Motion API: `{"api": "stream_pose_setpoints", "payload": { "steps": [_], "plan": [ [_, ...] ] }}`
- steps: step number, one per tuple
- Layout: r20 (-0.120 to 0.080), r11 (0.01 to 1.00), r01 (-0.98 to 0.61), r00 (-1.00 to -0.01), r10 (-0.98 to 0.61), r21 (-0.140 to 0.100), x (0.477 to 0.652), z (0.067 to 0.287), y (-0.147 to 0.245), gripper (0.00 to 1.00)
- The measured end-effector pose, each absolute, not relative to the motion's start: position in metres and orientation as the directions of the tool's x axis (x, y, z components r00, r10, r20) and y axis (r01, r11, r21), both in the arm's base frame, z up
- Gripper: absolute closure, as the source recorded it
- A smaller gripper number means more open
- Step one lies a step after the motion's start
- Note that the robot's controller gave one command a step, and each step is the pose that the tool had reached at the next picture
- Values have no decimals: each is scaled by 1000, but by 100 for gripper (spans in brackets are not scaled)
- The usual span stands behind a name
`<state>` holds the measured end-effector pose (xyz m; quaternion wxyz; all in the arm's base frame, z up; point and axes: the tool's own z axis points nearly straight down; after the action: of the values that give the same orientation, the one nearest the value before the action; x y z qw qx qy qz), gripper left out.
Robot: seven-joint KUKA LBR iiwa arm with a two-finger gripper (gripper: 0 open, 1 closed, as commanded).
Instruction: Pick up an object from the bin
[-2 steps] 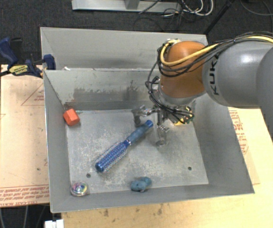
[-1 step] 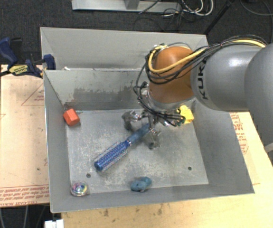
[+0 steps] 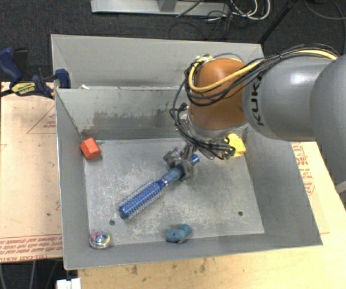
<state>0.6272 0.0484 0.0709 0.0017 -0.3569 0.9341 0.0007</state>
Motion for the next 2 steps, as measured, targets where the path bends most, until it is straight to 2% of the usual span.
{"api": "stream_pose_setpoints", "payload": {
  "steps": [1,2],
  "plan": [
    [-8,760,-649,-760,-649,-6,609,184,15,100],
    [-4,742,-670,-742,-670,-1,610,191,26,100]
  ]
}}
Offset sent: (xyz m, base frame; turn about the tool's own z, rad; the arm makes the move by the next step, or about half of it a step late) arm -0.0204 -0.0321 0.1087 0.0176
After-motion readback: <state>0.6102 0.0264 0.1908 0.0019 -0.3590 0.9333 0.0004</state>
